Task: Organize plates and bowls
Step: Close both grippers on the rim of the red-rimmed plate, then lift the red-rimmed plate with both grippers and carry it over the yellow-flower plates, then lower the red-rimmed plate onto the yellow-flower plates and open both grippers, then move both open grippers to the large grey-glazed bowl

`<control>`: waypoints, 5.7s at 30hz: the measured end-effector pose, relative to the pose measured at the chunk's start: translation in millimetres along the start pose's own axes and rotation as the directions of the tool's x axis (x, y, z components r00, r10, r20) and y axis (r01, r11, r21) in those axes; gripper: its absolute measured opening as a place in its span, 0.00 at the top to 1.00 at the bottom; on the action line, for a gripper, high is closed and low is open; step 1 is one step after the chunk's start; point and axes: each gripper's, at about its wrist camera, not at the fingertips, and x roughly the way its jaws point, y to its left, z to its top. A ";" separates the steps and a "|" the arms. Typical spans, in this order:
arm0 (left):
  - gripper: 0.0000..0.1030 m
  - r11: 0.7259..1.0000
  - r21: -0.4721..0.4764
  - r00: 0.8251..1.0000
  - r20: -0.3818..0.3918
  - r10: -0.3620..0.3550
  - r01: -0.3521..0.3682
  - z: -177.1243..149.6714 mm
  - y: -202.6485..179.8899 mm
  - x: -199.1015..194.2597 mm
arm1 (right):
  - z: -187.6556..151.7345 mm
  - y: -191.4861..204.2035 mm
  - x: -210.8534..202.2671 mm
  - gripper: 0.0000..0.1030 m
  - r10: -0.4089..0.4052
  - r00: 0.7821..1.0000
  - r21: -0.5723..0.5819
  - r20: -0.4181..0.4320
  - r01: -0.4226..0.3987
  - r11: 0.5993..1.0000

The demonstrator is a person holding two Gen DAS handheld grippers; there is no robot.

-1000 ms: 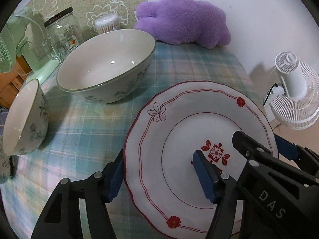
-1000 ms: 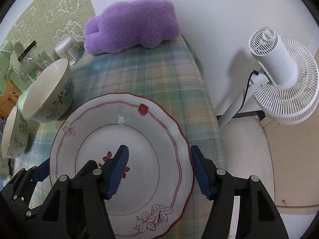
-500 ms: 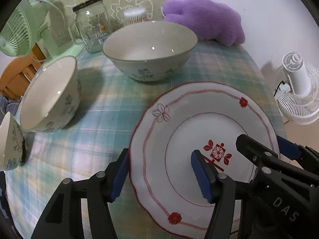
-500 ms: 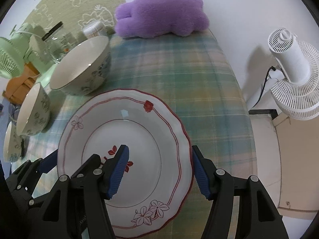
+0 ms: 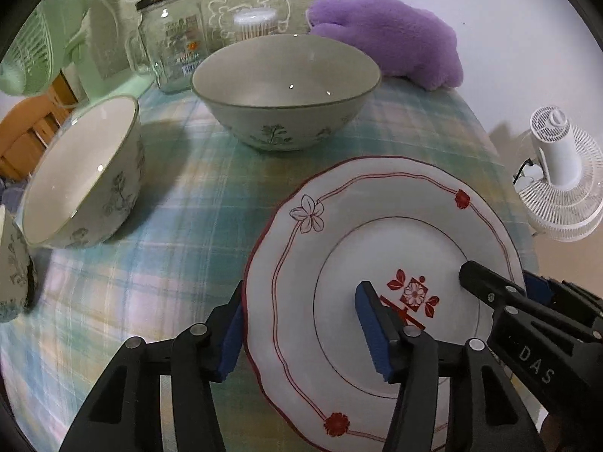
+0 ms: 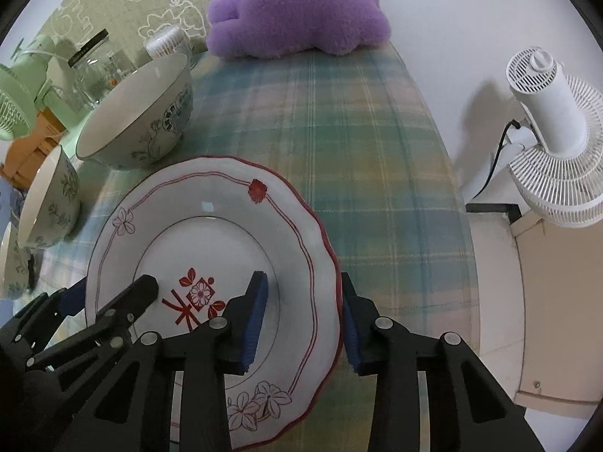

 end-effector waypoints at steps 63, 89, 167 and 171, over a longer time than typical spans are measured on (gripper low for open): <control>0.45 0.924 0.356 0.989 -0.010 -0.145 0.139 -147.7 -17.5 -130.8 | -196.9 13.5 -145.5 0.59 -0.225 0.974 0.280 0.040 0.205 0.938; 0.44 0.906 0.414 0.996 -0.018 -0.090 0.089 -160.1 -29.9 -116.1 | -207.2 -2.1 -140.6 0.63 -0.206 0.978 0.307 0.024 0.189 0.933; 0.15 0.985 0.159 0.989 0.117 -0.093 0.074 -111.5 264.8 -179.8 | -153.2 287.6 -159.7 0.37 -0.129 0.975 0.130 0.180 0.106 0.986; 0.17 0.987 0.147 0.989 0.118 -0.089 0.071 -106.7 290.2 -177.1 | -149.3 312.7 -152.5 0.37 -0.124 0.976 0.136 0.181 0.100 0.986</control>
